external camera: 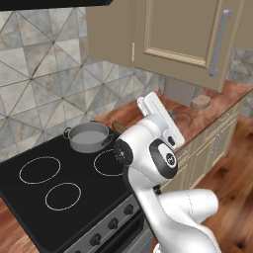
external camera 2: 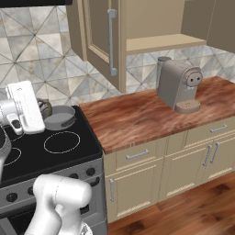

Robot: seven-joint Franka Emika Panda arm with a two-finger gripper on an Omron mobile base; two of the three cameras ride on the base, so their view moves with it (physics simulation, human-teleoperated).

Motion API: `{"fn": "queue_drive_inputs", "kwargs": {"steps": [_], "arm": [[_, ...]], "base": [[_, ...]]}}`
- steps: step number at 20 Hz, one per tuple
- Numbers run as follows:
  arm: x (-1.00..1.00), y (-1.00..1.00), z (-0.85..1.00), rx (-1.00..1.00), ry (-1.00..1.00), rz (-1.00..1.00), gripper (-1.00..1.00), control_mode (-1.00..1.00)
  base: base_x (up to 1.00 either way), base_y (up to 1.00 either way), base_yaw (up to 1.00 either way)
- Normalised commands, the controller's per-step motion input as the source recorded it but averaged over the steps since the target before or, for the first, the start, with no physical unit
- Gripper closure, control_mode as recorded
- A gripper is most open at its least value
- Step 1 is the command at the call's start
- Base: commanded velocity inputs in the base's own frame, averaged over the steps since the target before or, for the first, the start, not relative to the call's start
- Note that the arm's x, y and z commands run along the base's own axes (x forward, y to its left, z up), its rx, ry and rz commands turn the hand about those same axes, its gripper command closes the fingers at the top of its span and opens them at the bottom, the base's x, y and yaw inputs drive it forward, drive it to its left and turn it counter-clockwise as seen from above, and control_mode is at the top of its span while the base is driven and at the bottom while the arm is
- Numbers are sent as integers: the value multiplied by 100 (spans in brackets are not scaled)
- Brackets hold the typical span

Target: Open the cabinet and move the ladle to the pot. Then close the cabinet.

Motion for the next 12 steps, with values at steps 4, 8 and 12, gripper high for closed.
{"fn": "queue_drive_inputs", "kwargs": {"steps": [4,8,12], "arm": [[20,3,-4,0,0,-2,100,-100],[20,4,-8,0,0,-2,100,-100],[19,8,-17,0,0,-3,100,-100]], "base": [[0,0,0],[0,0,0],[0,0,0]]}}
